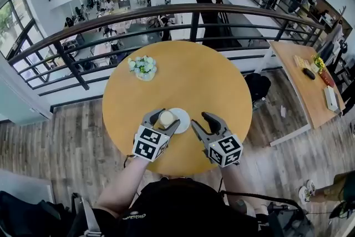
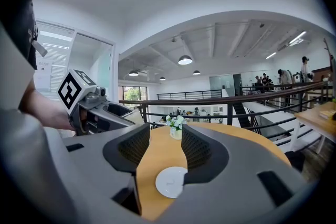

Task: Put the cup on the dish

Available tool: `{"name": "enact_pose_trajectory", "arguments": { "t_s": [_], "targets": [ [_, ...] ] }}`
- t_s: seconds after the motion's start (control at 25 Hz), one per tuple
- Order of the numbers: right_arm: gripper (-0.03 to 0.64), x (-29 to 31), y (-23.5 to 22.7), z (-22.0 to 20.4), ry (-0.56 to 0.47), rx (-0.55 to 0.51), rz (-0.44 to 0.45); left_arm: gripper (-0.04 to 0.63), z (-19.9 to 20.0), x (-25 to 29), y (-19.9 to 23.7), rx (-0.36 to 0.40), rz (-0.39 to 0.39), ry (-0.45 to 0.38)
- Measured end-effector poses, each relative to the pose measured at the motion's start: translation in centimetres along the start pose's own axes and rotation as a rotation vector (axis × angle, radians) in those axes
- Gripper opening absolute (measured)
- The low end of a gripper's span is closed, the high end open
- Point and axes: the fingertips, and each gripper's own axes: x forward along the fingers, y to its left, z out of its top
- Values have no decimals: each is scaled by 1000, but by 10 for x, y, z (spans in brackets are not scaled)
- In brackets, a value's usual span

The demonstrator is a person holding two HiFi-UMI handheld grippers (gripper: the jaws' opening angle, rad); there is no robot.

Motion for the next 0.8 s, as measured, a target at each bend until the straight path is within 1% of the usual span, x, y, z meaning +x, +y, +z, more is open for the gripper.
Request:
{"name": "enact_pose_trajectory", "arguments": {
  "t_s": [0.16,0.8],
  "targets": [
    [192,3,4,1,-2,-7,-4,265,-1,-4,3,16,2,-1],
    [187,8,5,-1,11,-18,-23,265,-1,-7,8,13,-11,7]
  ]
}}
